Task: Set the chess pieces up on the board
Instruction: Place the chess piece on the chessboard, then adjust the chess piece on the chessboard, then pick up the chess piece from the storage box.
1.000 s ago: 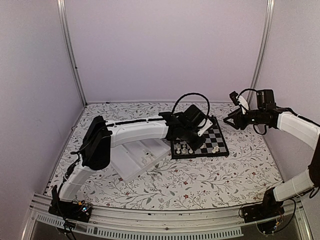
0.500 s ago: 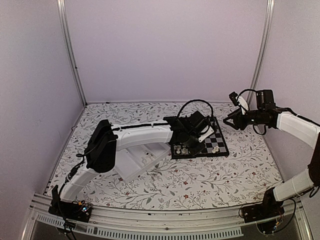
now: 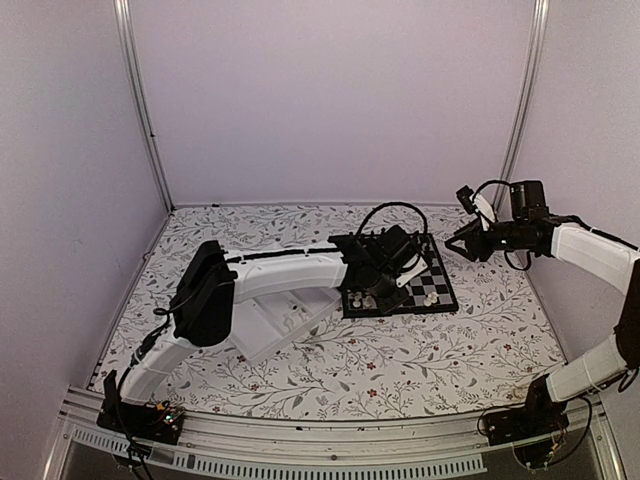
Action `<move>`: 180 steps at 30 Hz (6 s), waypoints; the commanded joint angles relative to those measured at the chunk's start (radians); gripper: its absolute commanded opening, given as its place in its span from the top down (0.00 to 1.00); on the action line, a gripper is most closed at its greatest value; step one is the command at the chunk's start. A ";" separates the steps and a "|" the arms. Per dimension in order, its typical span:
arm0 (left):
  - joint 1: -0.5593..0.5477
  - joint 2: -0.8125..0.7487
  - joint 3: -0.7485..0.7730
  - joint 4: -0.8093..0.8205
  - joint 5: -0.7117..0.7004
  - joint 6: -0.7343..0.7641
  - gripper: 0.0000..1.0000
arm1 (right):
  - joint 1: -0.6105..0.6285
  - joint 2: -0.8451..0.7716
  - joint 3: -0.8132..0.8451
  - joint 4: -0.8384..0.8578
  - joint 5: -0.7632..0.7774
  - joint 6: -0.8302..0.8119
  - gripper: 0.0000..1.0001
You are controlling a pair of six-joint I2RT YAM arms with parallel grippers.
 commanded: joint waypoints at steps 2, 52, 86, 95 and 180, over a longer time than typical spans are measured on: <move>-0.022 0.016 0.034 0.001 -0.010 -0.007 0.66 | -0.005 0.014 -0.001 -0.002 -0.022 -0.009 0.51; 0.112 -0.770 -0.809 0.316 0.068 -0.078 0.50 | 0.293 0.359 0.215 -0.462 0.368 -0.562 0.75; 0.095 -0.743 -0.799 0.295 0.066 -0.069 0.50 | 0.313 0.454 0.296 -0.424 0.331 -0.510 0.85; 0.094 -0.745 -0.794 0.291 0.011 -0.092 0.51 | 0.312 0.391 0.419 -0.517 0.231 -0.462 0.69; 0.221 -0.898 -0.905 0.314 0.355 -0.298 0.90 | 0.387 0.589 0.843 -0.480 -0.515 0.020 0.58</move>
